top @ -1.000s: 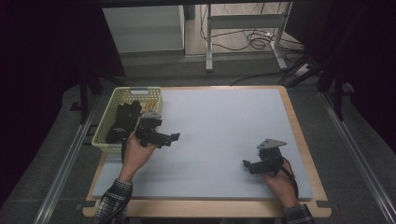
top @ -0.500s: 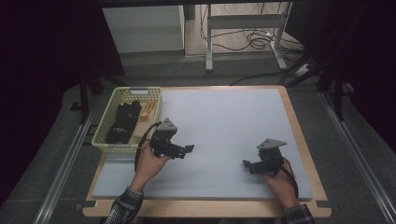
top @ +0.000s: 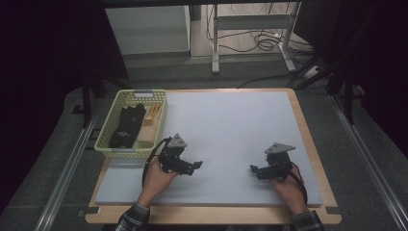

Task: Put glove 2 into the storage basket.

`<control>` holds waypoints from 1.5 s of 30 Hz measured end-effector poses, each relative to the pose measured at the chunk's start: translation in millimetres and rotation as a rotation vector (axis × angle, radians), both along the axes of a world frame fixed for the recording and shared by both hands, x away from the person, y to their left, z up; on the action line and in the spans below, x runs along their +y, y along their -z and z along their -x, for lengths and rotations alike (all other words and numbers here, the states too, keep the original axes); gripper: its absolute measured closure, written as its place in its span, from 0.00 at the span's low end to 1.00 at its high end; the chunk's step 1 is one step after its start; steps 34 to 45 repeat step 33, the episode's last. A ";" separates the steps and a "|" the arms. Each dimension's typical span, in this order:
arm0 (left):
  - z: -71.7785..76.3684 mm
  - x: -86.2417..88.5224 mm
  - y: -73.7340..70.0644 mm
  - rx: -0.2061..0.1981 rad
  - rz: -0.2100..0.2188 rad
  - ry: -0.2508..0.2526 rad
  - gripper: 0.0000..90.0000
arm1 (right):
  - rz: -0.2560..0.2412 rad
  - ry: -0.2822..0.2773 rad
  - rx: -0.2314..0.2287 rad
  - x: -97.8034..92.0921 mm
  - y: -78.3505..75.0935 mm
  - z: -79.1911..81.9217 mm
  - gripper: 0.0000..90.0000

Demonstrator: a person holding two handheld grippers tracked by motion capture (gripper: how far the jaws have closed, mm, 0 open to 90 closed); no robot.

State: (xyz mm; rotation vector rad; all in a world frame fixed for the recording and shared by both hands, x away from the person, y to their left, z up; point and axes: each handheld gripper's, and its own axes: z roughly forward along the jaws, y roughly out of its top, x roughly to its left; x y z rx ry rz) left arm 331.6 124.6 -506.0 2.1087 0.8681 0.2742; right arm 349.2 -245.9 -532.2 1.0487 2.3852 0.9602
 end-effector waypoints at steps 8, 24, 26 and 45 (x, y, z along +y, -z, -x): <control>4.0 0.8 15.7 0.014 -0.017 0.009 0.02 | 0.000 -0.001 0.000 0.0 0.0 -0.1 0.07; 7.1 -7.3 39.2 0.022 -0.130 0.020 0.02 | 0.000 -0.001 0.000 0.0 0.0 -0.1 0.07; 6.4 -7.2 40.8 0.025 -0.124 0.021 0.00 | 0.000 0.000 0.000 0.0 0.0 -0.1 0.07; 6.4 -7.7 41.2 0.027 -0.128 0.024 0.00 | 0.001 0.000 0.000 0.0 0.2 0.5 0.07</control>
